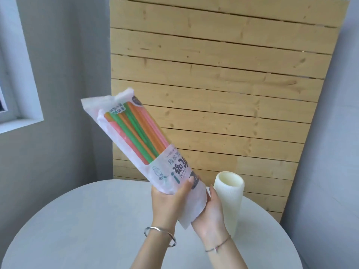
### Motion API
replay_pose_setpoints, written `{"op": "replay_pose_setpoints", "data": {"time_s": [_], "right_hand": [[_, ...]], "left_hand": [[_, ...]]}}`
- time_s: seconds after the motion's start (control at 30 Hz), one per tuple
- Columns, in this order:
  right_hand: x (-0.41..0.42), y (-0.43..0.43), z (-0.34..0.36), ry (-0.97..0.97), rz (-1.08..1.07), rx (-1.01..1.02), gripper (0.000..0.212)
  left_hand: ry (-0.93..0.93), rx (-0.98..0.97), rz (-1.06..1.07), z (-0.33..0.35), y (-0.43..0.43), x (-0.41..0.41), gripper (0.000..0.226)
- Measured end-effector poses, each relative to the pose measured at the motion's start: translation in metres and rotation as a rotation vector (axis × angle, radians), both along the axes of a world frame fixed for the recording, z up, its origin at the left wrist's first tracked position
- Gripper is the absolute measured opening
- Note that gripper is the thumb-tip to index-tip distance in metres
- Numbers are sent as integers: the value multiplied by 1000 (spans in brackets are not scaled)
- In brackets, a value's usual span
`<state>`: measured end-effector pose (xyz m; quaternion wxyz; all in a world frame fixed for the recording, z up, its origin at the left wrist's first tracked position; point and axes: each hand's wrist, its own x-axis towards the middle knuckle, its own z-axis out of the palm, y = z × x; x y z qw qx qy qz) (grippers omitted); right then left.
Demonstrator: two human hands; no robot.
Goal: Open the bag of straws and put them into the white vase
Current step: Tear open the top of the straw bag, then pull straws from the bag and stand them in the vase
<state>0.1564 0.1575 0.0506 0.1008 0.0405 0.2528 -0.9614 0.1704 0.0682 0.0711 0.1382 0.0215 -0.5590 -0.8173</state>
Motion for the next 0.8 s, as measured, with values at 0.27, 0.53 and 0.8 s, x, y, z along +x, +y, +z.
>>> {"op": "replay_pose_setpoints", "data": {"time_s": [0.27,0.53,0.8], "right_hand": [[4,3,5,44,-80,137,37],[0,8,4,195,-499,914,20],[2,12,6,433,-434,1095,13]], "left_hand": [[-10,214,-225,-8,-1,3,56],[-177,726,-359,-14,-10,-7,37],[-241,804,-417,-18,-6,0,44]]}}
